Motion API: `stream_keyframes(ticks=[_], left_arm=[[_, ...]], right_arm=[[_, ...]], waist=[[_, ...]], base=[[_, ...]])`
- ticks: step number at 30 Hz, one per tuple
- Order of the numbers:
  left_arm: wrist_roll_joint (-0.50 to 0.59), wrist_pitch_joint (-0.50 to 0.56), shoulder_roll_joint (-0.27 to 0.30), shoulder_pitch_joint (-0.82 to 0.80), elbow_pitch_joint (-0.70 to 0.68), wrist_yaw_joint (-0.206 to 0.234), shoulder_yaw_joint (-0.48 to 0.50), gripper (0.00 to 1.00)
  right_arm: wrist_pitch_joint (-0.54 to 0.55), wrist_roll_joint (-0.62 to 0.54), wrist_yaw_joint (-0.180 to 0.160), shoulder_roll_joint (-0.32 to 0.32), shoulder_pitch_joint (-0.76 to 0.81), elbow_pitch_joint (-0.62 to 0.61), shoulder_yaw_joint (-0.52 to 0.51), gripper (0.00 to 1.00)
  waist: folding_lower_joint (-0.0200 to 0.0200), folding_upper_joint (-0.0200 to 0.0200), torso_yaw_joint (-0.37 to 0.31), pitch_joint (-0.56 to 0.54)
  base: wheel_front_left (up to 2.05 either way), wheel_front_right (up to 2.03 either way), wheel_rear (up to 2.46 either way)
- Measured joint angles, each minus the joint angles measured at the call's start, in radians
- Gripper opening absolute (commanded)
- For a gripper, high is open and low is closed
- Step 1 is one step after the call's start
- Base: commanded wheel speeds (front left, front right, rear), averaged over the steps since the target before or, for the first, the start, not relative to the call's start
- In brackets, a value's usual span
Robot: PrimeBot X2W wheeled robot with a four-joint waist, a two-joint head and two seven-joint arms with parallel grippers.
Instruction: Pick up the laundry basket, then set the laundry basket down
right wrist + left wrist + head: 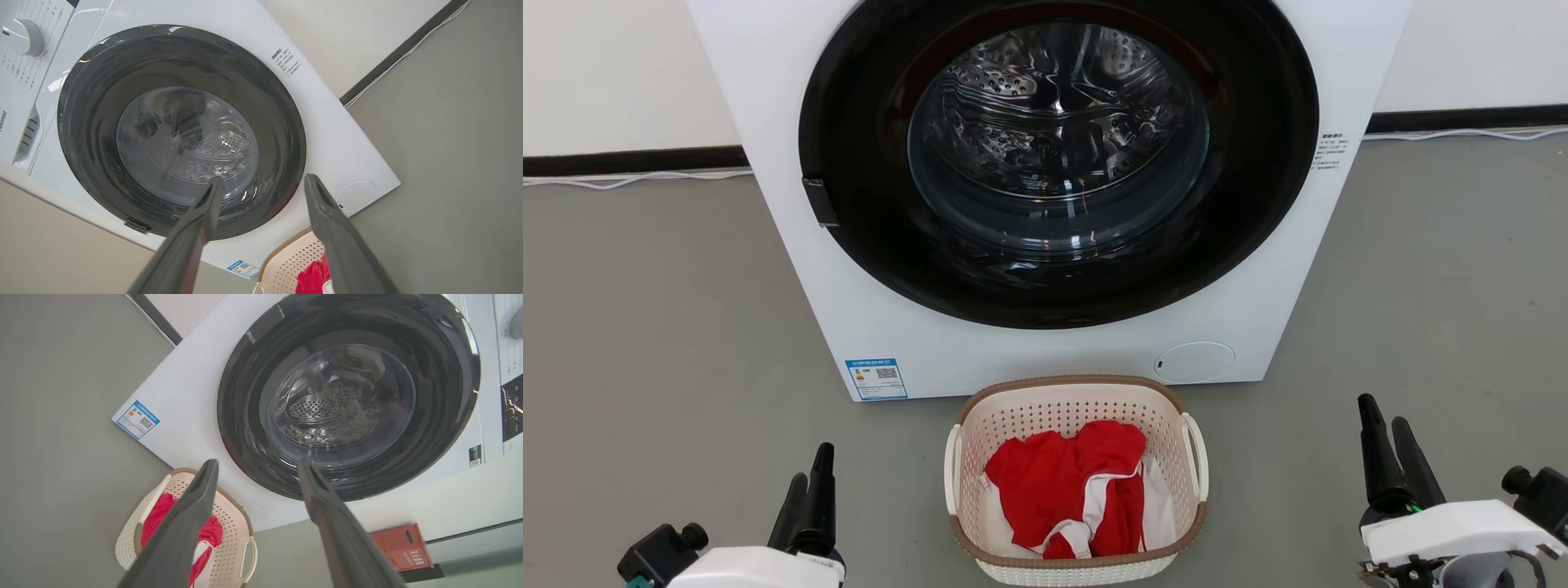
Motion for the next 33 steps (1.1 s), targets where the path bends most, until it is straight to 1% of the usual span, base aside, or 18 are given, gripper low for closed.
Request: stream_keyframes(ticks=[23,33], left_arm=[[0.324,-0.063,0.002,0.003,-0.006,0.0,-0.002,1.0],[0.456,-0.091,0.003,0.007,-0.013,-0.001,-0.003,1.0]], right_arm=[[-0.063,-0.302,0.0,-0.049,-0.005,0.038,0.052,1.0],[-0.091,-0.428,0.0,-0.059,-0.008,0.046,0.063,1.0]], waist=[[0.0,0.0,-0.011,0.002],[0.0,0.0,-0.015,0.001]], base=[[0.0,0.0,0.0],[0.0,0.0,0.0]])
